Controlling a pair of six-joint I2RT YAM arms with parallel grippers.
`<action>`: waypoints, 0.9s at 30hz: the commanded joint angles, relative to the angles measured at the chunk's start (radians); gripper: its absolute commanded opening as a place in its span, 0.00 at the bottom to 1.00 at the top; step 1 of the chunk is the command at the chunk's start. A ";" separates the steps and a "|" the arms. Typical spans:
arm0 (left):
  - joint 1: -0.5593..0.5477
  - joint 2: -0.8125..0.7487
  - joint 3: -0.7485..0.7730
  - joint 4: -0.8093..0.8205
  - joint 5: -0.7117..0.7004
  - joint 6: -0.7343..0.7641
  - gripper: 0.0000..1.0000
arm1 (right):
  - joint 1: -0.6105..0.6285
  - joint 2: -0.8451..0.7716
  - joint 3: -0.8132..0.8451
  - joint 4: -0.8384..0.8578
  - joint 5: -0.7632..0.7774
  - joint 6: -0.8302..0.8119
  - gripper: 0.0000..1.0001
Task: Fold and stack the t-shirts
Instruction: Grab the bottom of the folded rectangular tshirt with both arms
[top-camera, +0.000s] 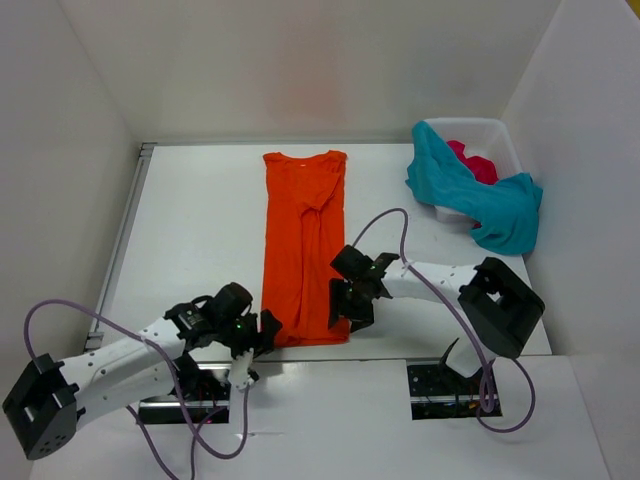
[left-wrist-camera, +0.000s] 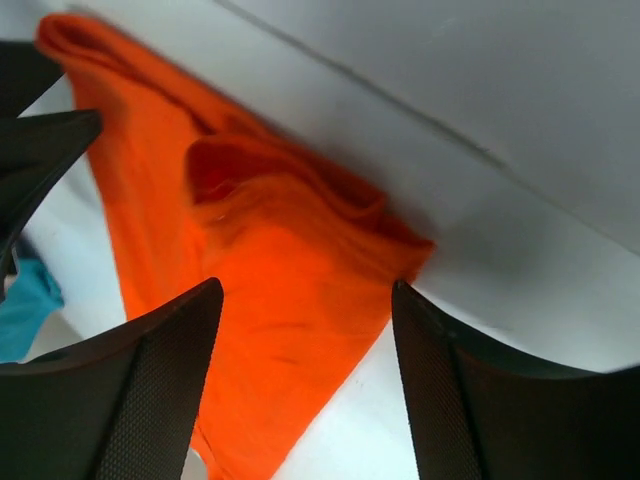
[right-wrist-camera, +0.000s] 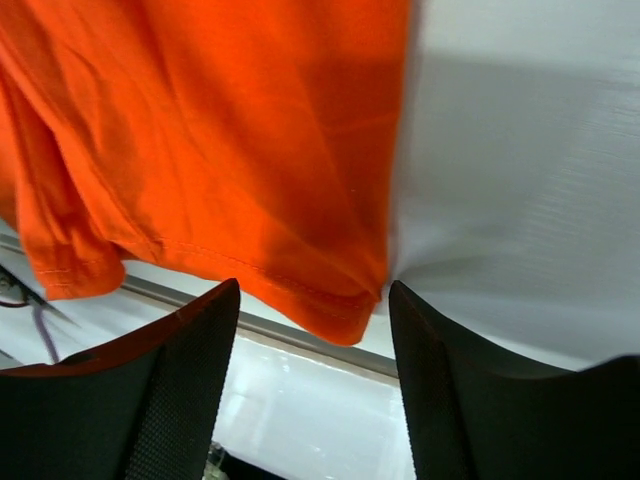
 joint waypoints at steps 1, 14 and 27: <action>-0.032 0.025 0.038 -0.059 0.004 0.077 0.74 | -0.001 0.010 0.009 -0.021 0.008 -0.033 0.65; -0.121 -0.075 0.016 -0.137 -0.065 0.077 0.71 | 0.042 -0.047 0.049 -0.122 0.068 0.001 0.61; -0.184 0.214 0.112 -0.065 -0.106 0.088 0.64 | 0.042 -0.047 0.029 -0.087 0.059 0.010 0.61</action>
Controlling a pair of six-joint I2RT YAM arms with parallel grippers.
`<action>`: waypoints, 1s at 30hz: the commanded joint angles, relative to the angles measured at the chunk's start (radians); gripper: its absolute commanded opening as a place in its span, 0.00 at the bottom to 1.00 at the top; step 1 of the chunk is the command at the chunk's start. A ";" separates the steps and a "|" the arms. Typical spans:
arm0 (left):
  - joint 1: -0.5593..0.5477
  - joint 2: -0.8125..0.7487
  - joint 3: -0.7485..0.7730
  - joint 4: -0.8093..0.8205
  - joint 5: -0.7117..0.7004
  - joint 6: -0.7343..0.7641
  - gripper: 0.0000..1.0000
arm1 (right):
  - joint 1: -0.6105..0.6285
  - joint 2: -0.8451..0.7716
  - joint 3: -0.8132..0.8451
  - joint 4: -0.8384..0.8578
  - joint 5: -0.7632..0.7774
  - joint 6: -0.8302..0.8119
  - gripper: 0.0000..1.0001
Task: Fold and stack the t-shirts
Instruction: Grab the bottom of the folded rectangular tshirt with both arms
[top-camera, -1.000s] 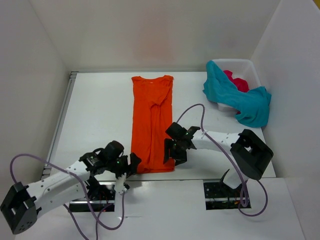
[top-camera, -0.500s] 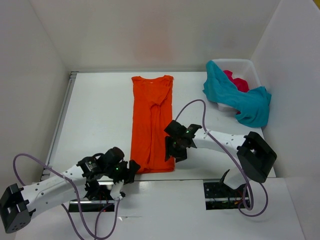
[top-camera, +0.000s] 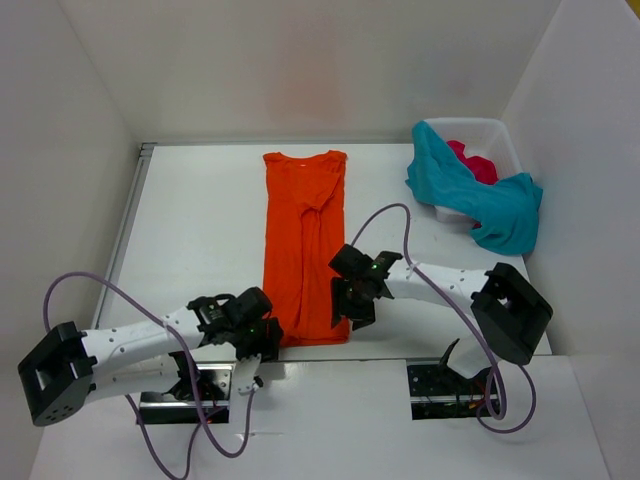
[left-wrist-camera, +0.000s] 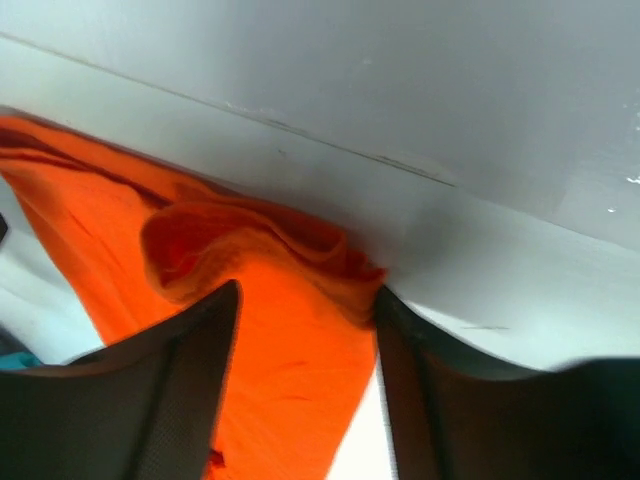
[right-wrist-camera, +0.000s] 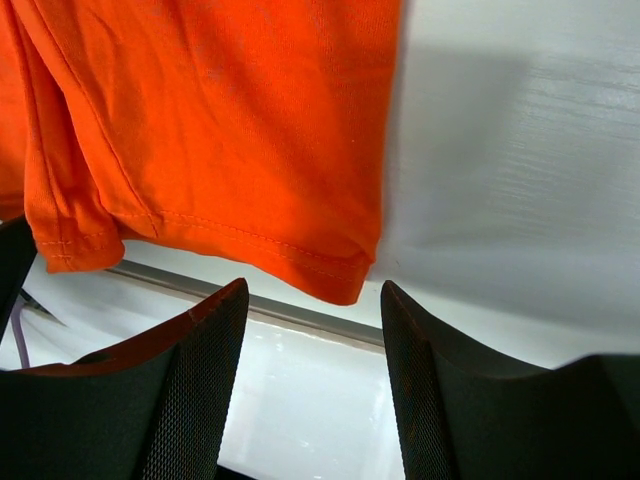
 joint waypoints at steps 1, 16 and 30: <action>-0.029 0.005 -0.002 0.015 0.047 0.033 0.60 | 0.008 0.002 -0.014 0.029 -0.008 0.017 0.61; -0.029 -0.051 -0.030 0.095 0.075 -0.079 0.04 | 0.008 0.045 -0.031 0.052 -0.063 -0.001 0.00; 0.107 0.009 0.217 0.080 0.043 -0.502 0.01 | -0.119 -0.013 0.153 -0.075 -0.044 -0.128 0.00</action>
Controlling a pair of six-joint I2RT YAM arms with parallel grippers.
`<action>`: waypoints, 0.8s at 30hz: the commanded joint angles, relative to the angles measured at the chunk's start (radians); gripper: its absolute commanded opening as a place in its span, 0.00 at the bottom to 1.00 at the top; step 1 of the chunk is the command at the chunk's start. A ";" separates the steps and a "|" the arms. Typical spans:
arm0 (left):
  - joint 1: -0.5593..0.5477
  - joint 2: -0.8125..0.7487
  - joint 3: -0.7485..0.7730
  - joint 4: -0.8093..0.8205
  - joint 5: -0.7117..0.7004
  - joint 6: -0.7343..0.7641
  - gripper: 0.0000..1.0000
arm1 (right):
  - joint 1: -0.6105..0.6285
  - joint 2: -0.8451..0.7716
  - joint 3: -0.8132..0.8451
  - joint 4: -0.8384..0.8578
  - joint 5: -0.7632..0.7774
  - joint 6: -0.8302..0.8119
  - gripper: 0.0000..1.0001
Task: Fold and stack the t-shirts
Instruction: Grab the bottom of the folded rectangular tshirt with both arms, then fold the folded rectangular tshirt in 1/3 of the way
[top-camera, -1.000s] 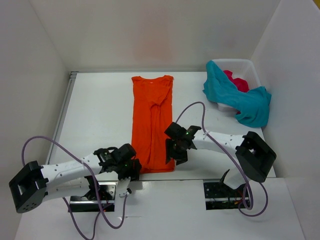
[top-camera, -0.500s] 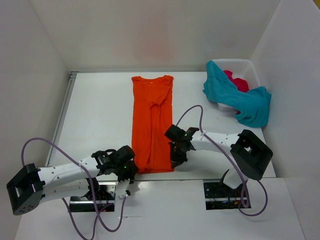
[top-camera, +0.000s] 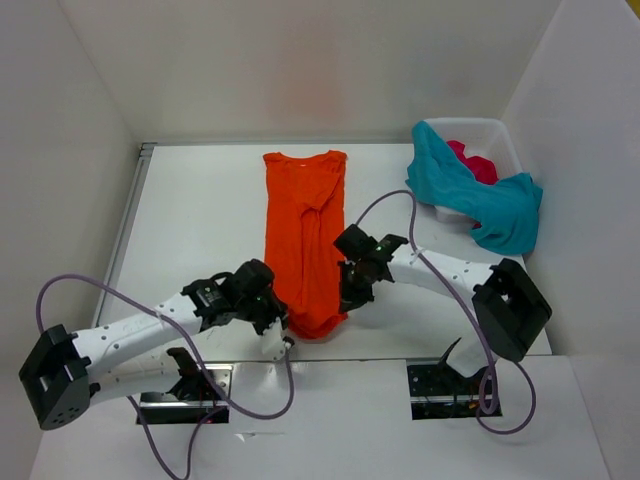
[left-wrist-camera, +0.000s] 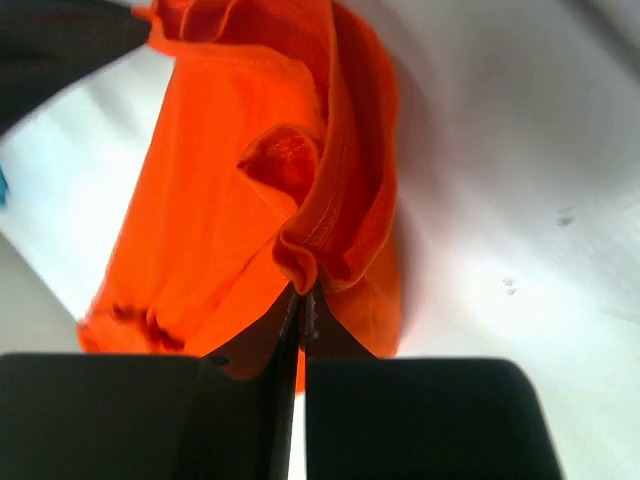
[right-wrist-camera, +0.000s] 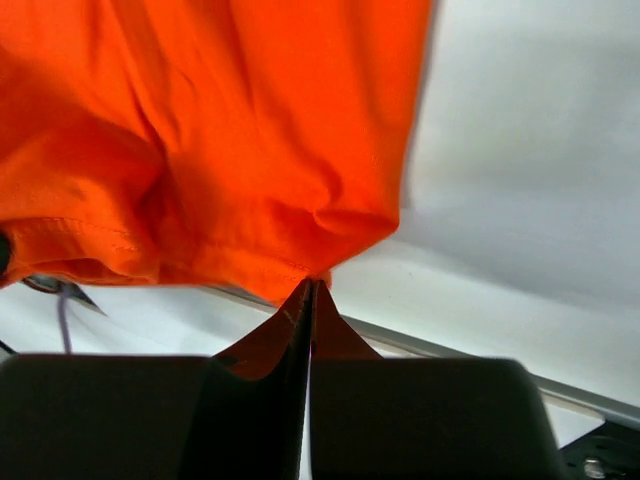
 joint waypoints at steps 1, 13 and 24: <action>0.065 0.026 0.072 -0.015 0.007 -0.124 0.01 | -0.049 -0.035 0.084 -0.050 0.012 -0.068 0.00; 0.388 0.344 0.325 0.188 -0.002 -0.249 0.01 | -0.278 0.205 0.399 -0.018 0.023 -0.264 0.00; 0.495 0.534 0.432 0.349 -0.002 -0.228 0.01 | -0.388 0.486 0.733 -0.042 0.023 -0.350 0.00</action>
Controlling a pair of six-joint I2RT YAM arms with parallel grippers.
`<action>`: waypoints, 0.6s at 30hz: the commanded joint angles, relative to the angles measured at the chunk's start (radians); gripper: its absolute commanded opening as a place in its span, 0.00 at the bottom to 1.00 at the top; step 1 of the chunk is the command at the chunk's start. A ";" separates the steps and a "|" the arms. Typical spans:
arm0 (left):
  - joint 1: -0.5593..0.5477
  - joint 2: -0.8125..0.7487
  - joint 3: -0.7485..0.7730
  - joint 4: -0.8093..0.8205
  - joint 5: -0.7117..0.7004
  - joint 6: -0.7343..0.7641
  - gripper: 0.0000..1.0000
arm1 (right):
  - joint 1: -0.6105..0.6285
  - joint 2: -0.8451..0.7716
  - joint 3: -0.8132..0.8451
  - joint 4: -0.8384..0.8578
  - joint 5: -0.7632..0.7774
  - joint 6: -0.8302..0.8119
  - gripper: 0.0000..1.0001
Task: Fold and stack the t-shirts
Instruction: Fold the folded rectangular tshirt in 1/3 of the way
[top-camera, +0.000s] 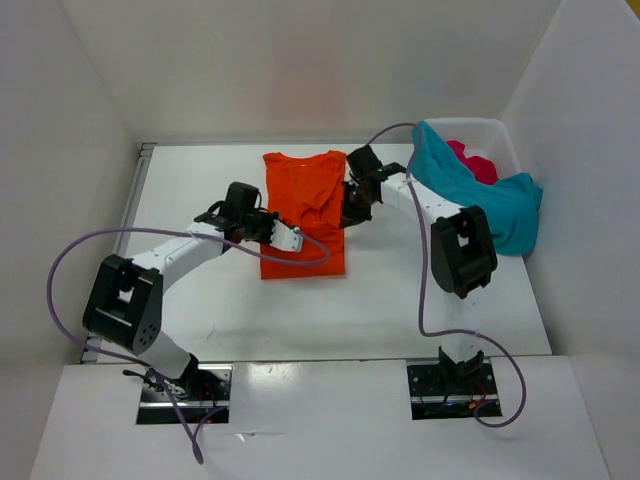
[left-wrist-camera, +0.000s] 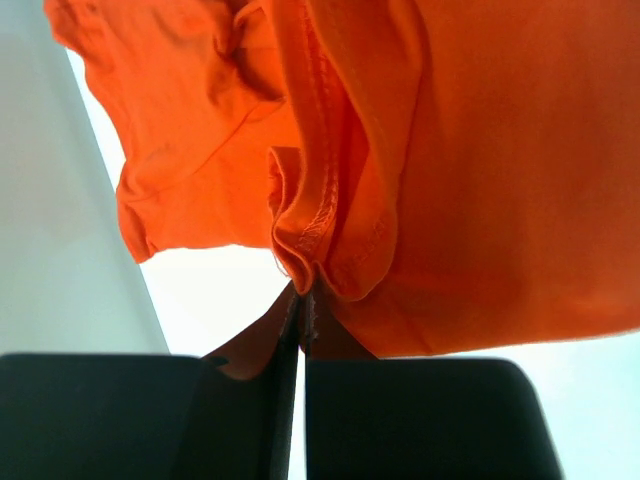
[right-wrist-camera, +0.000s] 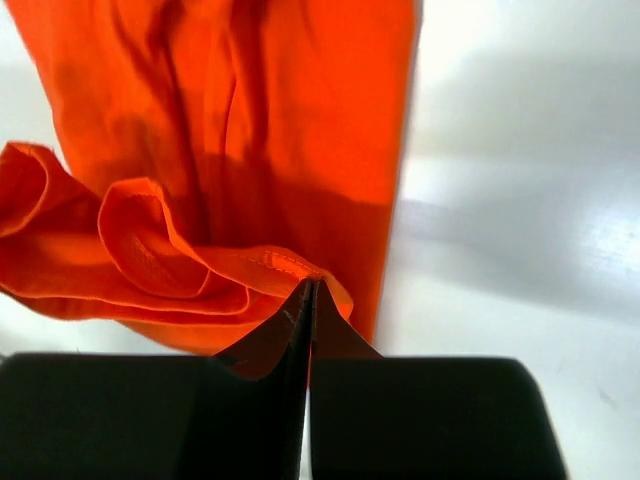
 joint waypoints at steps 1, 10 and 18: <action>0.009 0.044 0.037 0.106 0.028 -0.017 0.01 | -0.026 0.055 0.115 -0.020 0.005 -0.047 0.00; 0.037 0.130 0.028 0.272 0.058 -0.038 0.01 | -0.075 0.183 0.285 -0.081 0.005 -0.081 0.00; 0.046 0.187 -0.004 0.382 0.049 -0.038 0.04 | -0.095 0.263 0.341 -0.090 -0.005 -0.091 0.03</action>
